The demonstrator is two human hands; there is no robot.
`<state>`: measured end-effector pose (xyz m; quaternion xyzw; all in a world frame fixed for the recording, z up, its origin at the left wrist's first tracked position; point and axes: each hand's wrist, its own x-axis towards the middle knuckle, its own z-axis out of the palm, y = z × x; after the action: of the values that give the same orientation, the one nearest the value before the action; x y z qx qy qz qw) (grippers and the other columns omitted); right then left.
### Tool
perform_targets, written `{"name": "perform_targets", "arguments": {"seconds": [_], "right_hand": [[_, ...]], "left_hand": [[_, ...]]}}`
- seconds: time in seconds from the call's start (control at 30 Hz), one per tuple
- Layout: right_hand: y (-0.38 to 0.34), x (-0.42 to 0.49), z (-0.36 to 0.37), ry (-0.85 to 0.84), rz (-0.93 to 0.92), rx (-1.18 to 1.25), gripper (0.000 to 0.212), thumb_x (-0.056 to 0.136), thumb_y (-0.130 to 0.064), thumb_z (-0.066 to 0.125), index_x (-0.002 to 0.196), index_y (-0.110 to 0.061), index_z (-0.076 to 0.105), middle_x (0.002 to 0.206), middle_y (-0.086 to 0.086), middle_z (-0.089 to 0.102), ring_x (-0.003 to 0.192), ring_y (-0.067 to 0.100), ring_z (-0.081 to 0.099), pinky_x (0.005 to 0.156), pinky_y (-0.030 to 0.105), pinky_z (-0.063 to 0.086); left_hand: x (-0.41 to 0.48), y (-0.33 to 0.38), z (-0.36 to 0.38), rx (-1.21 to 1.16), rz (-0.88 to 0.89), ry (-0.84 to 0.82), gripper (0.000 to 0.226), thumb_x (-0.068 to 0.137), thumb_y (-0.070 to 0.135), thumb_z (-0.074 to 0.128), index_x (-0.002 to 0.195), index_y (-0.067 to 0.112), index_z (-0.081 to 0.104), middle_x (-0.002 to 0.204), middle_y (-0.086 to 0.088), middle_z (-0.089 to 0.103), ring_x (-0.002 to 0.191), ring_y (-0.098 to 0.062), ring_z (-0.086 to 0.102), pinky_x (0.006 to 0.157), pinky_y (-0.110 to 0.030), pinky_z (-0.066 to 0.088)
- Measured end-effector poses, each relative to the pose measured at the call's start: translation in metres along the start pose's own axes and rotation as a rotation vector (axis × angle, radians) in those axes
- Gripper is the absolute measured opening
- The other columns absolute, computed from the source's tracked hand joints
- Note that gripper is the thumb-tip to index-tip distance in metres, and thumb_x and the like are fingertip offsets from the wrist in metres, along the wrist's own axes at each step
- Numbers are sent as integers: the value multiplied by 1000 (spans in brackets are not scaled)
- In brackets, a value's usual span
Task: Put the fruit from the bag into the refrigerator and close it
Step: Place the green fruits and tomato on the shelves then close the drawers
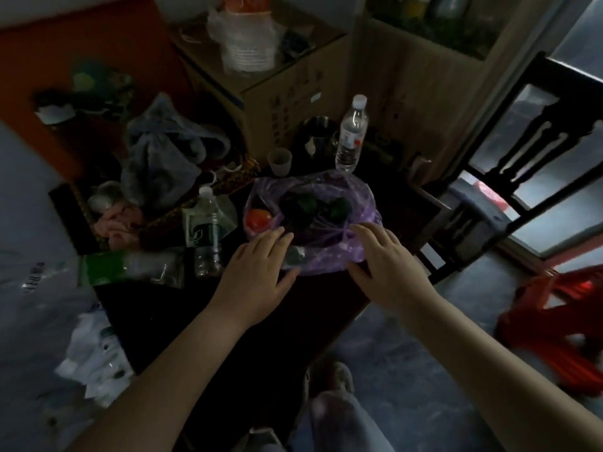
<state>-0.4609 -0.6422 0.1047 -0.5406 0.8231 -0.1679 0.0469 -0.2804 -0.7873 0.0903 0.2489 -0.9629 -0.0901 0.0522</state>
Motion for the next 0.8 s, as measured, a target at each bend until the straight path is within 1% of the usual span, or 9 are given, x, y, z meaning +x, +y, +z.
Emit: {"name": "perform_targets", "arguments": {"seconds": [0.07,0.2,0.3,0.37,0.5,0.57,0.67,0.73,0.8], "right_hand": [[21,24,5,-20,-16,8,60,84,-29,63,137,-8,42,139,9,46,127,28,44,101,43,43],[57,69,19,-72,-43,35,61,86,-32,63,137,-6,42,140,11,46,129,28,41,104,42,39],[79,101,35,-113,-43,76,61,85,-30,64,136,-4,43,139,12,46,129,29,41,104,39,36],[91,121,48,-158,-39,85,64,85,-32,65,138,-5,41,141,10,44,130,28,39,104,37,35],[111,153,75,-239,-16,99,68,86,-37,62,142,-13,33,146,5,36,133,25,34,102,35,36],[119,166,87,-259,-4,91,69,87,-39,60,144,-14,30,148,5,32,135,25,31,105,34,33],[128,179,103,-296,-8,37,72,89,-42,57,146,-14,24,152,8,26,139,26,25,108,35,28],[133,185,112,-305,-5,3,73,87,-42,60,145,-11,28,150,11,29,137,29,29,107,37,30],[136,188,119,-284,-9,-4,72,82,-40,67,139,-8,38,144,15,38,131,33,38,104,39,35]], "left_hand": [[27,-1,14,-36,-37,-25,61,95,51,33,145,15,32,150,-3,34,138,-19,29,107,-35,32],[81,-3,36,-77,-117,-68,58,96,47,39,146,20,29,151,0,28,138,-18,27,106,-41,36],[116,-5,52,-102,-173,-91,58,96,45,42,147,22,27,153,2,25,136,-18,29,102,-36,40],[138,-9,65,-107,-201,-96,57,96,44,42,147,22,26,153,1,24,137,-18,28,101,-33,40],[175,-20,91,-114,-278,-110,56,97,41,43,147,23,26,153,1,22,138,-19,25,103,-34,39],[190,-23,103,-103,-305,-114,56,96,40,45,146,23,26,152,1,22,137,-19,25,101,-33,40],[206,-26,120,-119,-334,-125,61,96,39,47,149,23,21,153,0,21,138,-20,25,103,-32,36],[213,-28,131,-139,-353,-142,65,96,39,48,150,23,16,153,-1,20,138,-21,24,105,-32,34],[217,-30,140,-141,-365,-159,66,96,39,48,150,22,14,154,-2,18,139,-22,21,107,-34,32]]}}
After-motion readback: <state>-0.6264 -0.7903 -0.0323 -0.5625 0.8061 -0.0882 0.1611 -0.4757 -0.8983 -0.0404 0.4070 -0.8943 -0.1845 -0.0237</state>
